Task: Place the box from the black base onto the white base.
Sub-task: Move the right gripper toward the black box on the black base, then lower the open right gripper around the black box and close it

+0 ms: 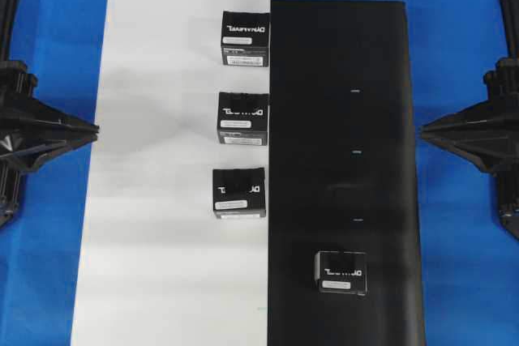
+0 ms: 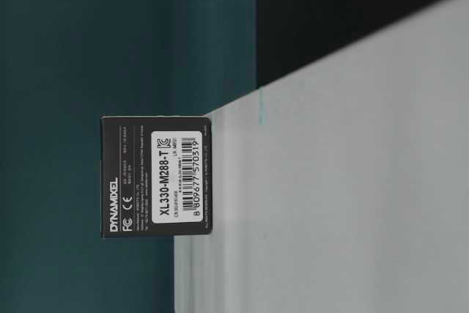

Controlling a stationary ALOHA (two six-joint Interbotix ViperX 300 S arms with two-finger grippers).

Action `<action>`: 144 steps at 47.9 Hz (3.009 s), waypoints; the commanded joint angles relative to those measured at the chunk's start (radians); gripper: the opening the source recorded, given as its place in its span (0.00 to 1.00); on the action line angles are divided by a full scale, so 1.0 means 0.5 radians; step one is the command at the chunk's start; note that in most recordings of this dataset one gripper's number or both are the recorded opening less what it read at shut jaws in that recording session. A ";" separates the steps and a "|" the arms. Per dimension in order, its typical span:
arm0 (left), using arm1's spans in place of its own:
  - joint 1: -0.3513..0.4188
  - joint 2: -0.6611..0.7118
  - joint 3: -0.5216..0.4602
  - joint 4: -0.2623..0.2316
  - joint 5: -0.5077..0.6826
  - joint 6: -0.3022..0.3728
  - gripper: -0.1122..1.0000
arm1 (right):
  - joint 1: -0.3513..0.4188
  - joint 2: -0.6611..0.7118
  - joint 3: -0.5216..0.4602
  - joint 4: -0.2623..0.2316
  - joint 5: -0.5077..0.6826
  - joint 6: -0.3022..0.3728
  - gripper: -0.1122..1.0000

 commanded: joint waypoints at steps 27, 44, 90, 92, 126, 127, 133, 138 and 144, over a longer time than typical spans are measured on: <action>-0.021 -0.077 -0.138 0.034 0.371 -0.021 0.05 | 0.380 0.322 -0.601 0.126 1.313 0.614 0.08; -0.034 -0.092 -0.153 0.034 0.411 -0.028 0.05 | 0.604 0.657 -0.715 0.104 1.396 0.675 0.08; -0.037 -0.150 -0.163 0.034 0.568 -0.031 0.05 | 0.822 1.154 -0.856 0.074 1.890 0.963 0.99; -0.037 -0.150 -0.166 0.034 0.568 -0.031 0.05 | 0.844 1.193 -0.850 0.067 1.884 0.973 1.00; -0.037 -0.163 -0.166 0.034 0.611 -0.095 0.04 | 0.945 1.353 -0.776 -0.653 1.773 1.605 1.00; -0.037 -0.163 -0.169 0.034 0.611 -0.095 0.04 | 0.960 1.353 -0.773 -0.675 1.776 1.638 1.00; -0.037 -0.172 -0.169 0.034 0.629 -0.095 0.04 | 1.000 1.362 -0.764 -0.727 1.773 1.736 1.00; -0.037 -0.175 -0.169 0.034 0.638 -0.095 0.04 | 1.022 1.396 -0.773 -0.767 1.770 1.779 1.00; -0.037 -0.175 -0.169 0.034 0.638 -0.098 0.04 | 1.025 1.442 -0.779 -0.810 1.764 1.782 1.00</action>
